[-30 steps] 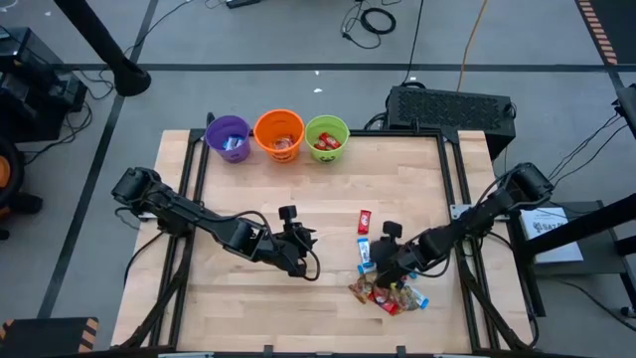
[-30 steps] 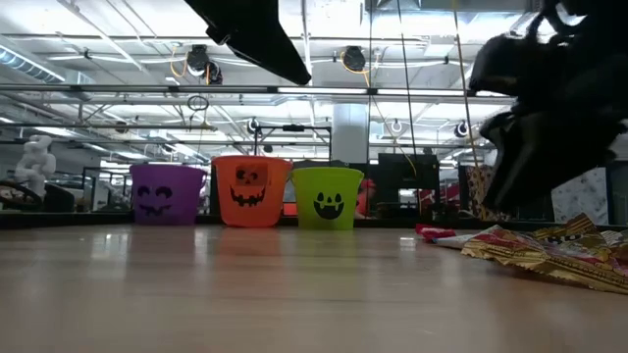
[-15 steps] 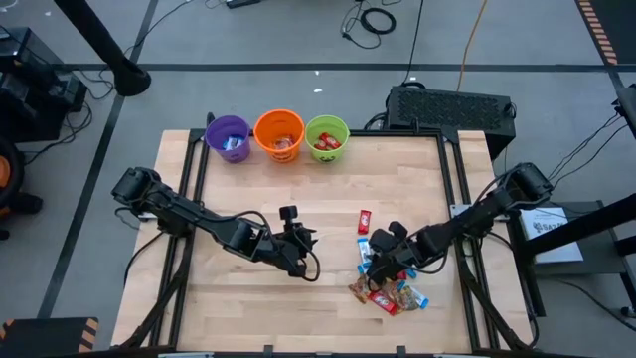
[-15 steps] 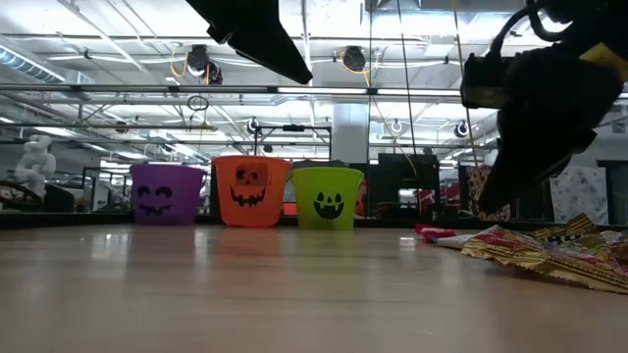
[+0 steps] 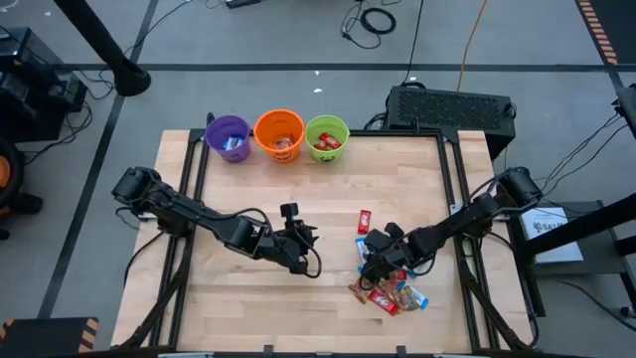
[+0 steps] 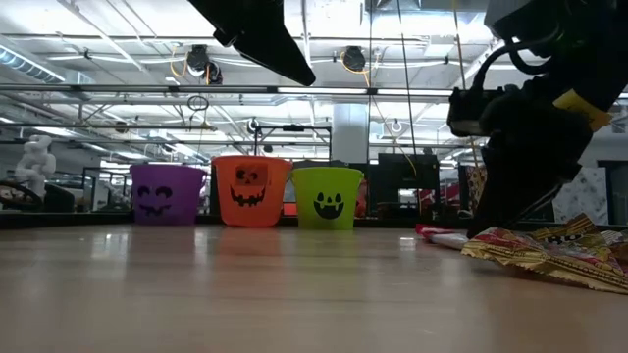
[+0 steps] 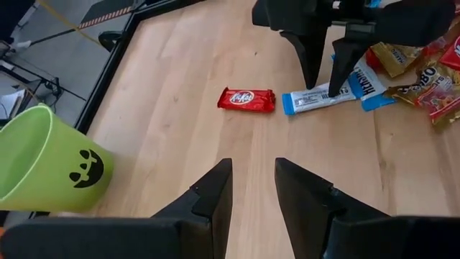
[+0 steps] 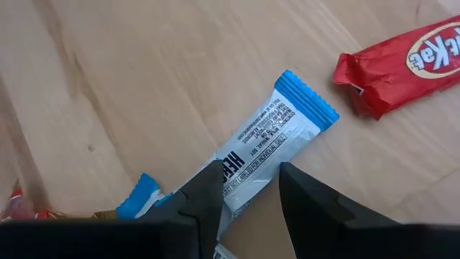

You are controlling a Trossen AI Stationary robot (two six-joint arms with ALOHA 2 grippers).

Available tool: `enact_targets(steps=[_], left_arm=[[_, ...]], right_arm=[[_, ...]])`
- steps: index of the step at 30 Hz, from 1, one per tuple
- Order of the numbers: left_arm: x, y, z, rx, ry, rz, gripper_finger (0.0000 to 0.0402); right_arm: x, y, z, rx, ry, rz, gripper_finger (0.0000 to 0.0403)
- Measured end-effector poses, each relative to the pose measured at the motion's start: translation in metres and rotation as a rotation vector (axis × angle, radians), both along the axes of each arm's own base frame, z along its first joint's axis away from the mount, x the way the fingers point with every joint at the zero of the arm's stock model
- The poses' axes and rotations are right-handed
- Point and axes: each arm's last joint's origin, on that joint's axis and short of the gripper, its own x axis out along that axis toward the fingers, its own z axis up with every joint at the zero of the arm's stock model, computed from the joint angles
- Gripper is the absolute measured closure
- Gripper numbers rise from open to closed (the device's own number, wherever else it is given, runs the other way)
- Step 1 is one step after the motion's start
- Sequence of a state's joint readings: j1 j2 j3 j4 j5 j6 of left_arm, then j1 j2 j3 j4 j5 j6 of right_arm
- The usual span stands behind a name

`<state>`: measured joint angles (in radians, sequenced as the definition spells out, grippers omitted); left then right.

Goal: Sort candy by brand, put in halloween buckets
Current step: Put the white chocolate bar into the violet bucket

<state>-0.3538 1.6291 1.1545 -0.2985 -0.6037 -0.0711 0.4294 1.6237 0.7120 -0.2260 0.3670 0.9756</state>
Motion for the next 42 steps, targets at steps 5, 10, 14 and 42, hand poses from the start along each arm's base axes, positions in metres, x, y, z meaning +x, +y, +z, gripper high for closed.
enact_targets(steps=[5, 10, 14, 42], left_arm=[[0.0, 0.0, 0.0, 0.002, 0.002, -0.002, 0.0288], [0.0, 0.0, 0.0, 0.006, 0.004, -0.004, 0.0288], [0.0, 0.0, 0.0, 0.006, 0.004, -0.004, 0.0288], [0.021, 0.008, -0.027, -0.095, 0.036, -0.029, 0.0288]], right_arm=[[0.001, 0.001, 0.002, 0.007, -0.009, 0.042, 0.0309], [0.003, 0.002, 0.005, 0.003, -0.012, 0.085, 0.0367], [0.005, 0.003, 0.007, -0.014, -0.015, 0.117, 0.0398], [-0.005, 0.009, 0.036, 0.006, -0.072, 0.295, 0.0388]])
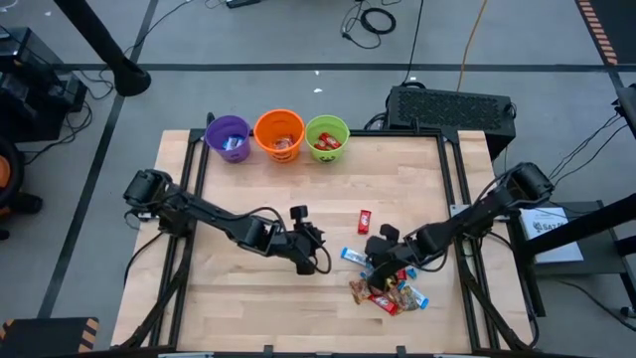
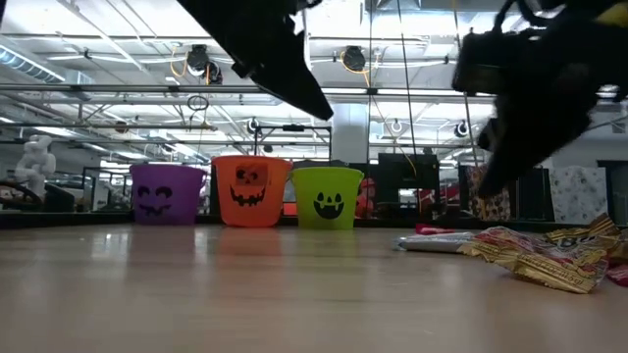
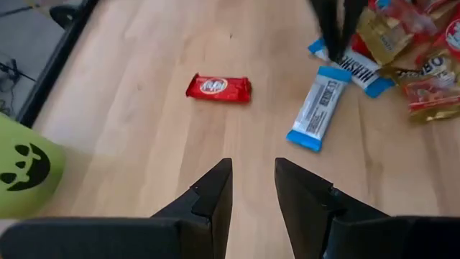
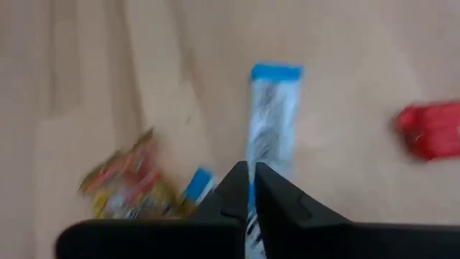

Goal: Sort candy by brand, put in halloween buckets
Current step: Put the white chocolate bar into the violet bucket

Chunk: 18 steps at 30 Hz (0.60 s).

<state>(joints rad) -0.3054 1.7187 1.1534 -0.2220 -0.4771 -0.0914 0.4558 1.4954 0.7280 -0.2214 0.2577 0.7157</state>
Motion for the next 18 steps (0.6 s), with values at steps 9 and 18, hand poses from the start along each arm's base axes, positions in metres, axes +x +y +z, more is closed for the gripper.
enact_targets(steps=[9, 18], left_arm=[[0.001, 0.001, 0.001, -0.014, -0.005, -0.008, 0.0288], [0.002, 0.004, 0.001, -0.012, -0.002, 0.001, 0.0288]], right_arm=[[-0.001, 0.011, -0.019, -0.121, 0.03, 0.036, 0.0238], [0.006, 0.009, -0.039, -0.086, 0.098, 0.006, 0.0216]])
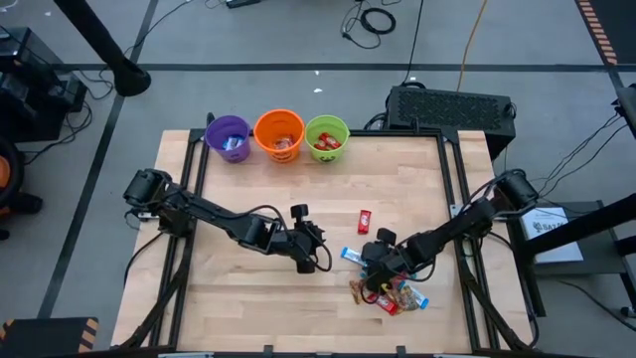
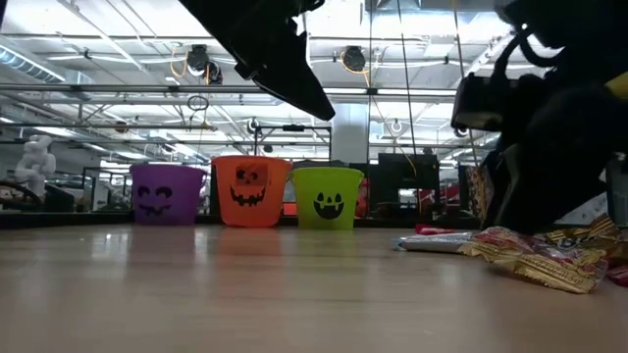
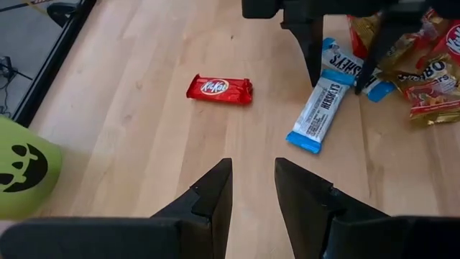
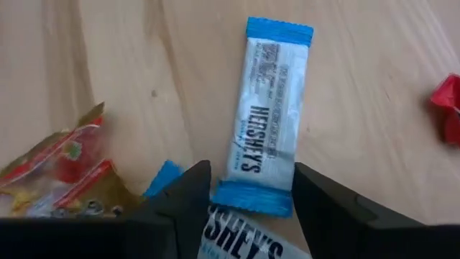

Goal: Sort candy by brand, put in halloween buckets
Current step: Put the white chocolate bar into the violet bucket

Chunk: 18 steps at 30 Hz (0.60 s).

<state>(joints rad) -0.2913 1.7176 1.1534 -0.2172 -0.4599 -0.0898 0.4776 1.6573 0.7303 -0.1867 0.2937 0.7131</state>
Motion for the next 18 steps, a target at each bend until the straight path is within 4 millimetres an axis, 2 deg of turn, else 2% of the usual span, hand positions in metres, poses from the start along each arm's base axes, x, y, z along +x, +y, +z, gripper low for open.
enact_targets(steps=[13, 18], left_arm=[[0.0001, 0.0007, -0.0001, 0.015, 0.007, -0.01, 0.0288], [0.0001, 0.0008, -0.0001, 0.015, 0.006, -0.01, 0.0288]], right_arm=[[-0.0056, -0.0022, 0.0047, 0.001, 0.034, 0.011, 0.0341], [-0.0056, -0.0019, 0.005, 0.013, 0.041, 0.033, 0.0372]])
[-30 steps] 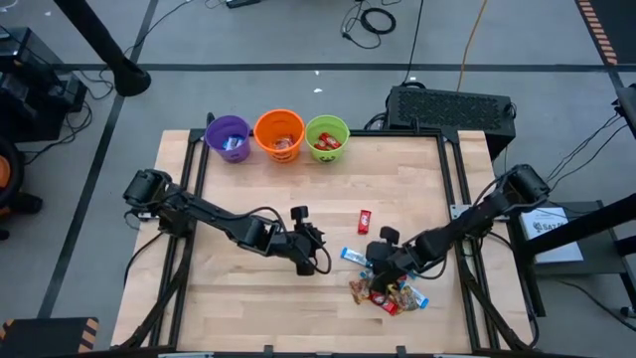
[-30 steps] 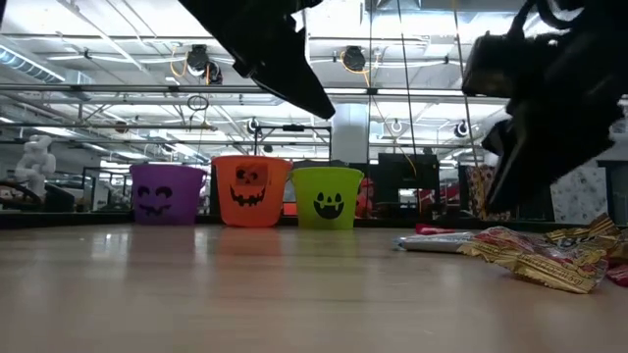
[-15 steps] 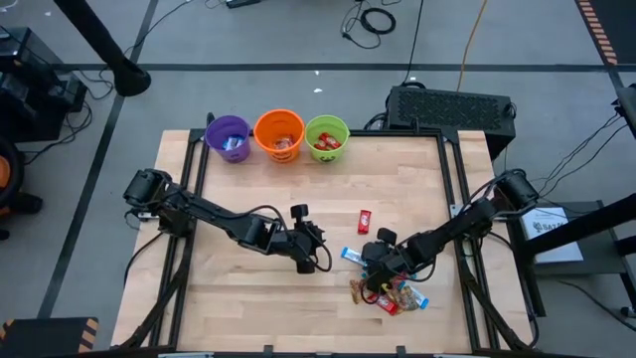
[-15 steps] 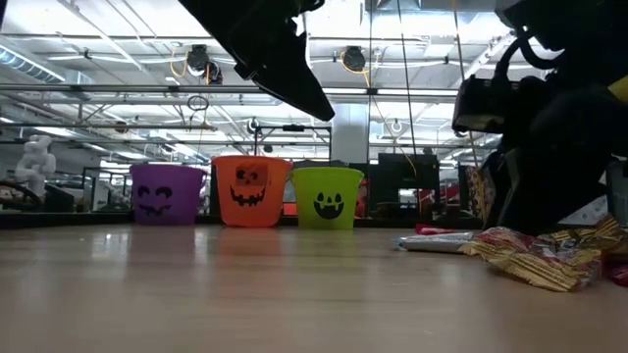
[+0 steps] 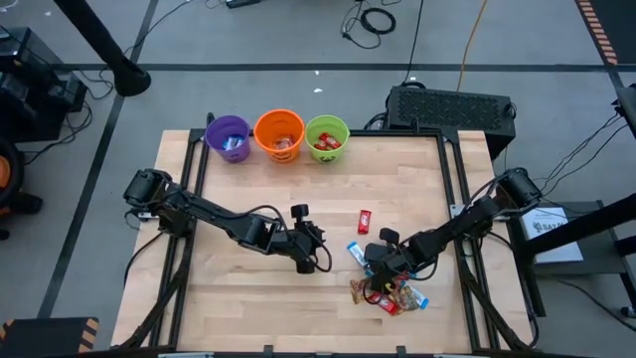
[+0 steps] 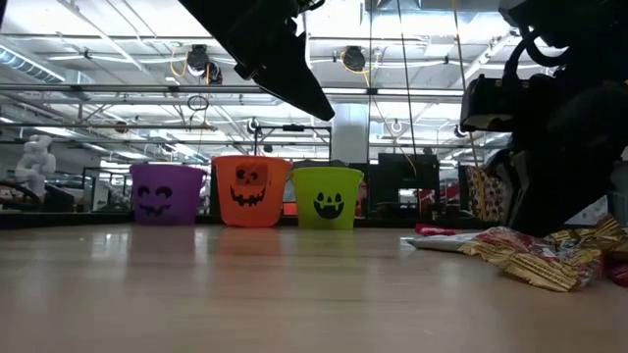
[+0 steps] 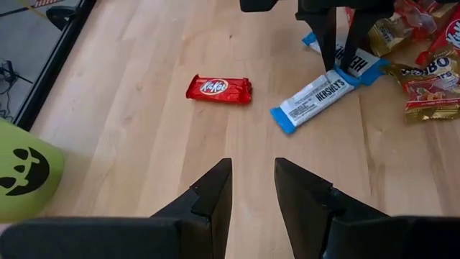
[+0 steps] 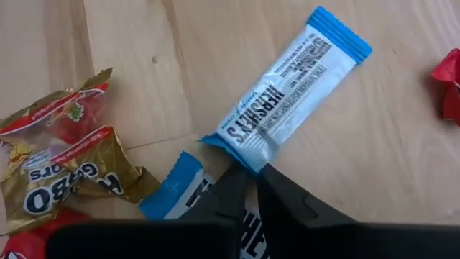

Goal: Sort candy by brand, put in halloween buckets
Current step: Put the white chocolate bar into the violet bucket

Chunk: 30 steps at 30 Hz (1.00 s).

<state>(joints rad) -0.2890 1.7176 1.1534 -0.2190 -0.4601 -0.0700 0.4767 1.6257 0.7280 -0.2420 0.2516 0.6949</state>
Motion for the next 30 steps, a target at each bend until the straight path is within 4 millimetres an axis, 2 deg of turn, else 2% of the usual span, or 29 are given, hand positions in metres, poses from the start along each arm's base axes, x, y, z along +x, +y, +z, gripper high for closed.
enact_targets(steps=[8, 18, 23, 30], left_arm=[[0.0, 0.001, 0.0, 0.0, 0.0, 0.001, 0.0288], [0.001, 0.004, 0.0, 0.004, 0.0, 0.007, 0.0288], [0.005, 0.004, -0.004, -0.01, -0.001, -0.001, 0.0288], [0.02, -0.007, -0.015, -0.056, -0.079, -0.083, 0.0288]], right_arm=[[0.0, 0.001, 0.0, 0.005, 0.004, 0.029, 0.0399], [0.002, 0.0, 0.002, -0.023, 0.002, 0.081, 0.0403], [0.013, 0.005, 0.016, -0.057, -0.058, 0.132, 0.0403], [0.022, 0.004, 0.033, -0.08, -0.113, 0.14, 0.0403]])
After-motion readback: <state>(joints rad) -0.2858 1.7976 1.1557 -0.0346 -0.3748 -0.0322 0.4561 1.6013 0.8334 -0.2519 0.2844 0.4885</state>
